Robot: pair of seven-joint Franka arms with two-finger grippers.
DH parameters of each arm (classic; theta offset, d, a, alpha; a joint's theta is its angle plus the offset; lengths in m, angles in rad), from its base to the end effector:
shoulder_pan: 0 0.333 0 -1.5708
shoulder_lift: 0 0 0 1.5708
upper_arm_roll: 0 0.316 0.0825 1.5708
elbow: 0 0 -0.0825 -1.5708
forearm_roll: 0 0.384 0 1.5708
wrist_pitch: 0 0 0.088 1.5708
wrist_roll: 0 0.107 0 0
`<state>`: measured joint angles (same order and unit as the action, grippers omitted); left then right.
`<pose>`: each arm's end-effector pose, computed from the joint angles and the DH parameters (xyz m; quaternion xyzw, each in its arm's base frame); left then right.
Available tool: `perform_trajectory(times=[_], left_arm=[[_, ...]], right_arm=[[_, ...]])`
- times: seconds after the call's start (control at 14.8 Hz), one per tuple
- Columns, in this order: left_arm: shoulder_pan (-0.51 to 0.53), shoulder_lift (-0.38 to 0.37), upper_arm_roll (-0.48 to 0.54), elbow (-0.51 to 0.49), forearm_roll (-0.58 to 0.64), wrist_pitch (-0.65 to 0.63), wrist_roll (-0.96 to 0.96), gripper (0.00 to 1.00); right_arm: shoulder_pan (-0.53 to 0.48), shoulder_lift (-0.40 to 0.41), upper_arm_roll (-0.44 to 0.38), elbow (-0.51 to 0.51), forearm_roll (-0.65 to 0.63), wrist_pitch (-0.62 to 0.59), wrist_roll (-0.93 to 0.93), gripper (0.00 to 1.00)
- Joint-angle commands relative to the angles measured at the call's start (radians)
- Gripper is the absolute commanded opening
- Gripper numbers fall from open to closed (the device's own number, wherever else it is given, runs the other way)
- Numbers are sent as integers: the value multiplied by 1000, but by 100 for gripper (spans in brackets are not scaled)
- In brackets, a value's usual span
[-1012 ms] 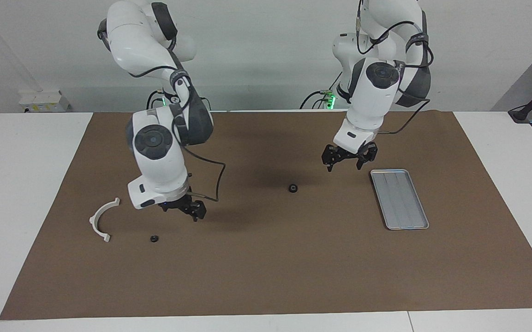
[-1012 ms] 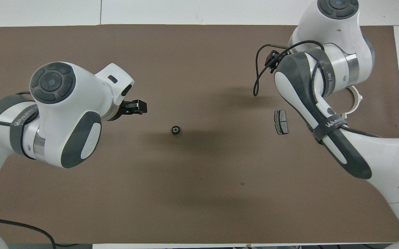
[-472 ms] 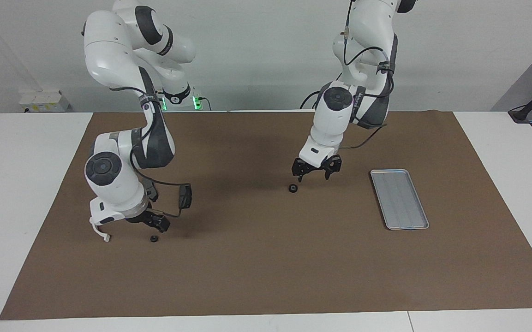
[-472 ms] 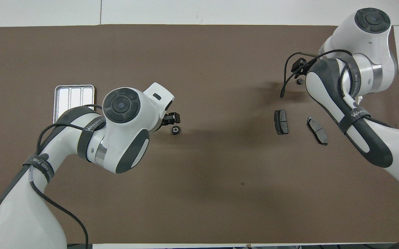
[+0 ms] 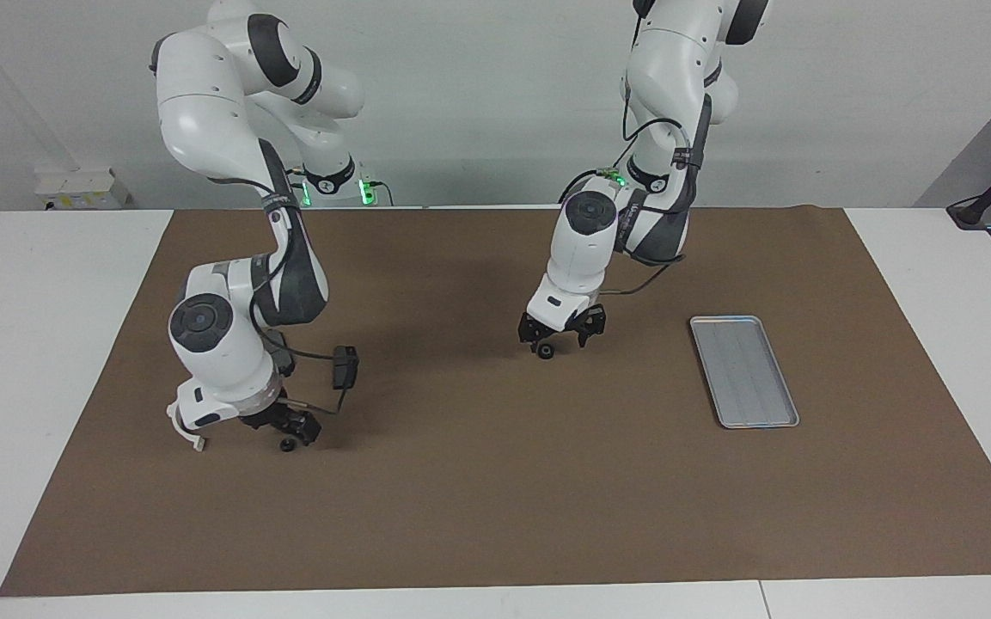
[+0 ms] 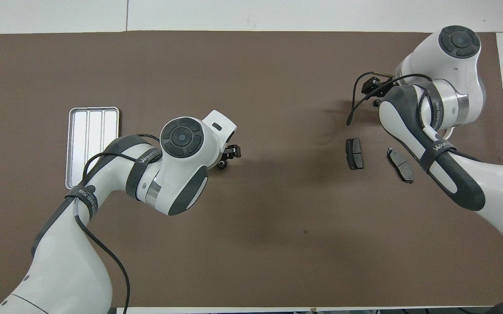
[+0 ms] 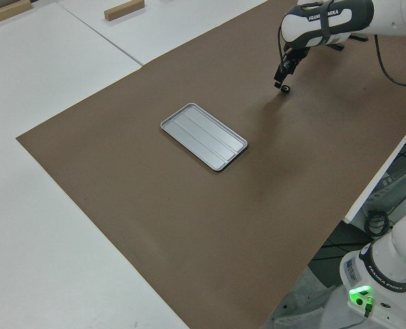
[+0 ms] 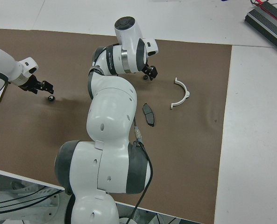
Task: Pick bearing gear from pile to tray
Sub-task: 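Grasp the dark bearing at the table center with the left gripper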
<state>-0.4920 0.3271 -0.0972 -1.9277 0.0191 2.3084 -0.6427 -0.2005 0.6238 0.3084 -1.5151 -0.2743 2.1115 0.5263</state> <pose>0.5198 -0.3434 0.3258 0.9993 0.0235 0.0178 0.0227 0.7057 0.0284 0.3105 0.9858 -0.1654 0.0119 0.0261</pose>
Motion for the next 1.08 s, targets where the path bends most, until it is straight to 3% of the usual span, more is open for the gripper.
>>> perform_trajectory(times=[0.0,0.54,1.01], left_arm=[[-19,36,17,19,22,42,-23,99],[-48,44,17,12,25,34,-69,98],[-45,40,21,-25,50,46,-74,96]], right_arm=[[-13,17,11,-14,-51,62,-14,100],[-14,44,11,-20,-51,113,-15,99],[-17,45,12,-30,-49,116,-15,82]])
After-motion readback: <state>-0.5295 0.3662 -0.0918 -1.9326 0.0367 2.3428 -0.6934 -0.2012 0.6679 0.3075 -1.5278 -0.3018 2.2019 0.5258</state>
